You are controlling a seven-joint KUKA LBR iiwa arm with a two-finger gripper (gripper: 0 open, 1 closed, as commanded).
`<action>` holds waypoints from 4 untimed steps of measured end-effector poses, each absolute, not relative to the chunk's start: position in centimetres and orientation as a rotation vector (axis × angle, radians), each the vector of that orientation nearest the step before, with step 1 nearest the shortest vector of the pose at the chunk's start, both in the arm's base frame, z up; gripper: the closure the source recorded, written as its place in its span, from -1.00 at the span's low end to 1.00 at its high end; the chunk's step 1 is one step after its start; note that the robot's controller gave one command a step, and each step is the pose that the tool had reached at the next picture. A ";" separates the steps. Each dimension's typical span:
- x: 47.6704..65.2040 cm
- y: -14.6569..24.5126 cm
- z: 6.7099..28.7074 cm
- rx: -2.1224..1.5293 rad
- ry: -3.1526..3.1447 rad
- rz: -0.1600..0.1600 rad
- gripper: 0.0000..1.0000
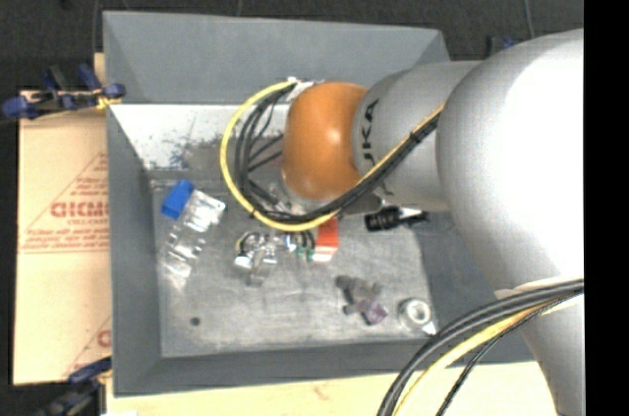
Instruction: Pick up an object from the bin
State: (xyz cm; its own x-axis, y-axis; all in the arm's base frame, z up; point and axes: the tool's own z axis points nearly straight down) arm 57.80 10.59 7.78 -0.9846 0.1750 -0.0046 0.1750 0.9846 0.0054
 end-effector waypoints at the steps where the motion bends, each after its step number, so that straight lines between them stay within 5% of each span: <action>1: 57.9 10.6 7.9 0.276 3.124 0.007 -1.00; 2: 58.1 10.7 8.0 0.279 3.123 0.007 -1.00; 3: 58.2 10.6 8.2 0.281 3.122 0.007 1.00; 4: 58.4 10.7 16.1 0.280 3.120 0.008 1.00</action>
Offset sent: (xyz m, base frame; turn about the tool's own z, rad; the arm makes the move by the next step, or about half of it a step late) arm 0.0000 0.0000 0.0000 0.0000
